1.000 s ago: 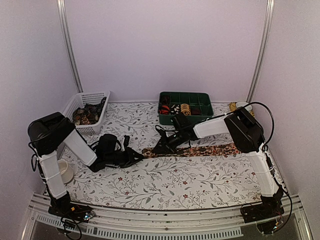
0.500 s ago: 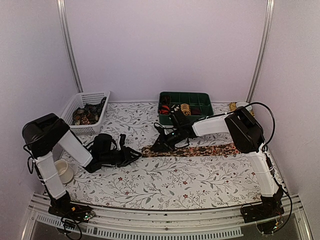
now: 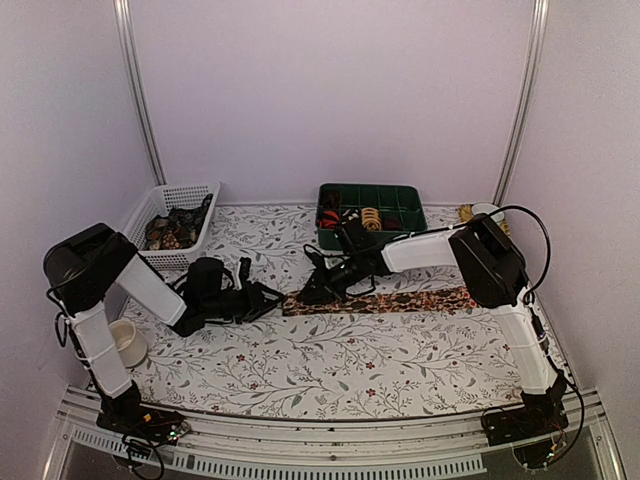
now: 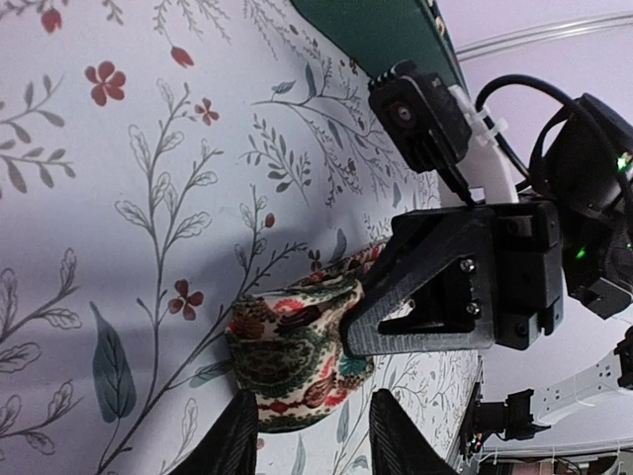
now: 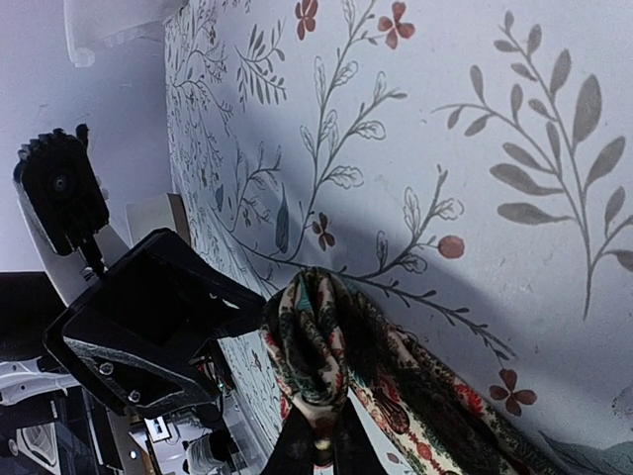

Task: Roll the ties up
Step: Roll the tie at the center of the board.

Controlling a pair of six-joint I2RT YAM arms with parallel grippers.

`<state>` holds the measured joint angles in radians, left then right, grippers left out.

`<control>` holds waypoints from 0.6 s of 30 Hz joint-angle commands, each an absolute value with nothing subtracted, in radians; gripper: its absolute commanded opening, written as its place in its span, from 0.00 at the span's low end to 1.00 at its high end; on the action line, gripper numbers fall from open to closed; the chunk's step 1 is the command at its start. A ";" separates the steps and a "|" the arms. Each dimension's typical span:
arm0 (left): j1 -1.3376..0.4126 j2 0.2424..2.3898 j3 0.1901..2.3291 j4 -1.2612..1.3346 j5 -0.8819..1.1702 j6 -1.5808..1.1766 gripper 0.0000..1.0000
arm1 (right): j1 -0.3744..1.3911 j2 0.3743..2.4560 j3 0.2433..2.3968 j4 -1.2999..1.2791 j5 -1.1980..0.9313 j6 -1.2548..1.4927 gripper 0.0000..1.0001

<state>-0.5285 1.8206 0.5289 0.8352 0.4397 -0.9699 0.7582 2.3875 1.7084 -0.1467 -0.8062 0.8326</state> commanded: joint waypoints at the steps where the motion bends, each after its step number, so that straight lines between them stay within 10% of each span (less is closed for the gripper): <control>1: -0.531 1.857 0.535 0.814 0.462 -0.973 0.39 | 0.766 2.301 1.727 -0.172 -0.817 0.833 0.06; 18: -0.552 1.914 0.555 0.821 0.461 -0.984 0.41 | 0.766 2.338 1.759 -0.243 -0.837 0.824 0.06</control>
